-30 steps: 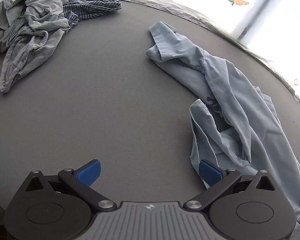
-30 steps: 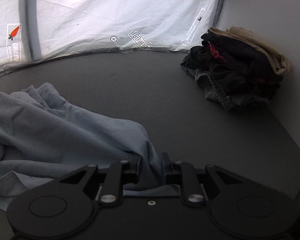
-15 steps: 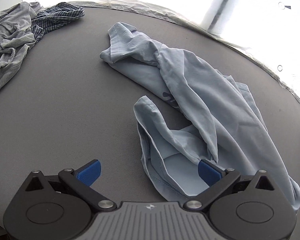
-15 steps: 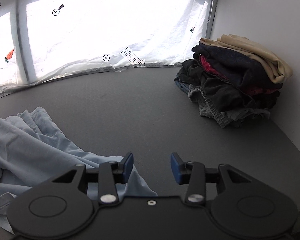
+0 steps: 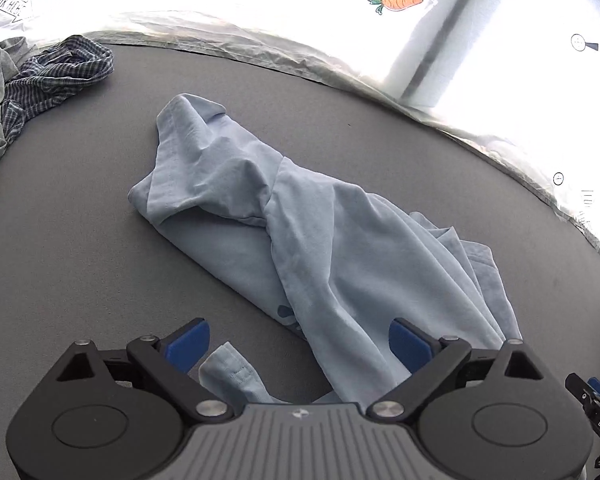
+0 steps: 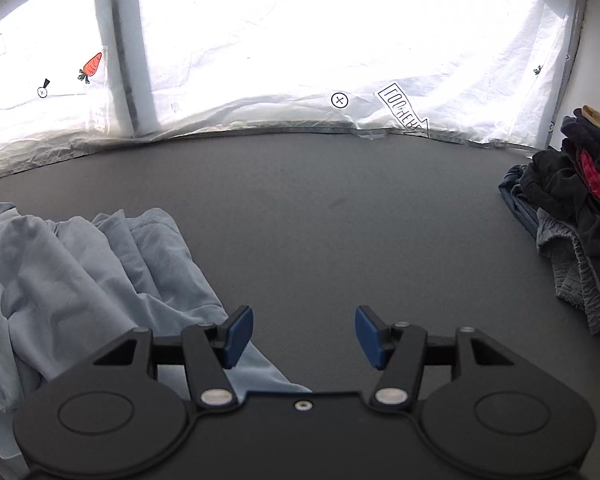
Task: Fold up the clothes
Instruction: 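Pull the light blue t-shirt out of the heap onto open table, then lay the t-shirt down and release it from the right tool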
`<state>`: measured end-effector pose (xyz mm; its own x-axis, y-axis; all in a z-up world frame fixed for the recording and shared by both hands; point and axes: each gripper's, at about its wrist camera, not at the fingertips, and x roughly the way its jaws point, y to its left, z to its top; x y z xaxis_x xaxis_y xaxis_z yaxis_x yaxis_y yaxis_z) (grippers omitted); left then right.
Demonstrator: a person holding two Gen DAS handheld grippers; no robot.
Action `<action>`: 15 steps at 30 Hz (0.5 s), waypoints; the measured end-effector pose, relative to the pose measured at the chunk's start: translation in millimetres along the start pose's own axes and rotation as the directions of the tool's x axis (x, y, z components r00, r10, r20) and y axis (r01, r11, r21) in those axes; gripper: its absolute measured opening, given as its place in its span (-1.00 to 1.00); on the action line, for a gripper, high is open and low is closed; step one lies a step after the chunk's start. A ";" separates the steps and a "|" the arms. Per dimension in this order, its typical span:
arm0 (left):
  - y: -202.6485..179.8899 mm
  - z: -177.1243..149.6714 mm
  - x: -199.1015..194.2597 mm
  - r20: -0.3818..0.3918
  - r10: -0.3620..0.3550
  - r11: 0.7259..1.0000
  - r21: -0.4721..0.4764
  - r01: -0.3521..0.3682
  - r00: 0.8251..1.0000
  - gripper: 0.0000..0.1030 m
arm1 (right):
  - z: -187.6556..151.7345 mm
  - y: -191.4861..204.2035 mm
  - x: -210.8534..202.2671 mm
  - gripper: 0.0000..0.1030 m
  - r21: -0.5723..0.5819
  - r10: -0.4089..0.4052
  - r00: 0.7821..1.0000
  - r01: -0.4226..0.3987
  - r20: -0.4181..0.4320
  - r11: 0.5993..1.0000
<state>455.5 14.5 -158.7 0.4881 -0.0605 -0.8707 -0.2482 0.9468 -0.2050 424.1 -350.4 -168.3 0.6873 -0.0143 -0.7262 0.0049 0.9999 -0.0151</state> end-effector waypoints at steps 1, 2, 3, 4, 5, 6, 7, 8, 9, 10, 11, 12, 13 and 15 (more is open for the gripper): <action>-1.4 5.2 6.3 -0.002 0.001 1.000 0.001 -0.001 1.000 0.84 | 6.4 6.1 9.7 0.12 -0.025 0.038 0.999 -0.038 -0.005 0.999; -2.9 11.0 13.9 -0.007 0.004 1.000 -0.001 -0.004 1.000 0.82 | 11.3 10.1 18.9 0.12 -0.043 0.071 0.997 -0.071 -0.008 0.997; -3.6 15.9 20.7 -0.013 0.009 1.000 -0.007 -0.009 1.000 0.79 | 17.0 14.8 29.4 0.12 -0.052 0.105 0.994 -0.106 -0.015 0.993; -3.9 21.1 28.1 -0.019 0.013 1.000 -0.015 -0.013 1.000 0.77 | 23.1 20.0 40.2 0.12 -0.060 0.140 0.990 -0.141 -0.024 0.988; -4.1 25.1 33.6 -0.026 0.012 1.000 -0.022 -0.013 1.000 0.73 | 29.2 25.1 51.1 0.12 -0.067 0.175 0.984 -0.177 -0.033 0.982; -4.4 29.2 39.0 -0.032 0.012 1.000 -0.029 -0.013 0.999 0.69 | 34.4 30.8 62.5 0.12 -0.076 0.202 0.979 -0.204 -0.042 0.976; -4.8 32.9 44.0 -0.038 0.011 0.999 -0.033 -0.012 0.999 0.64 | 39.4 36.6 74.0 0.12 -0.085 0.226 0.973 -0.230 -0.051 0.969; -5.7 35.8 47.5 -0.041 0.009 0.999 -0.031 -0.010 0.999 0.62 | 43.2 42.9 82.6 0.12 -0.096 0.238 0.970 -0.242 -0.059 0.965; -7.0 38.3 50.3 -0.043 0.008 1.000 -0.026 -0.009 0.999 0.61 | 46.8 49.3 90.5 0.12 -0.107 0.245 0.967 -0.251 -0.066 0.962; -8.4 40.6 52.8 -0.044 0.008 1.000 -0.020 -0.009 0.999 0.61 | 50.3 55.6 98.4 0.12 -0.118 0.253 0.965 -0.261 -0.074 0.958; -9.8 42.0 54.7 -0.045 0.010 1.000 -0.014 -0.010 0.999 0.60 | 53.8 62.0 106.3 0.12 -0.129 0.261 0.962 -0.270 -0.081 0.954; -11.1 42.9 56.3 -0.047 0.011 1.000 -0.008 -0.011 0.999 0.57 | 57.3 68.4 114.2 0.12 -0.140 0.268 0.959 -0.279 -0.089 0.950; -12.3 43.4 57.7 -0.049 0.012 1.000 -0.002 -0.012 0.999 0.52 | 59.0 72.8 119.7 0.12 -0.142 0.273 0.957 -0.285 -0.101 0.948; -14.2 43.1 59.3 -0.053 0.013 1.000 0.002 -0.013 0.998 0.50 | 62.6 77.8 131.4 0.00 -0.141 0.291 0.947 -0.310 -0.136 0.940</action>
<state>524.0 11.1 -188.2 0.4394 -0.0646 -0.8959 -0.2534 0.9480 -0.1926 560.3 -274.1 -221.9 0.5538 0.2768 -0.7853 -0.3108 0.9437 0.1136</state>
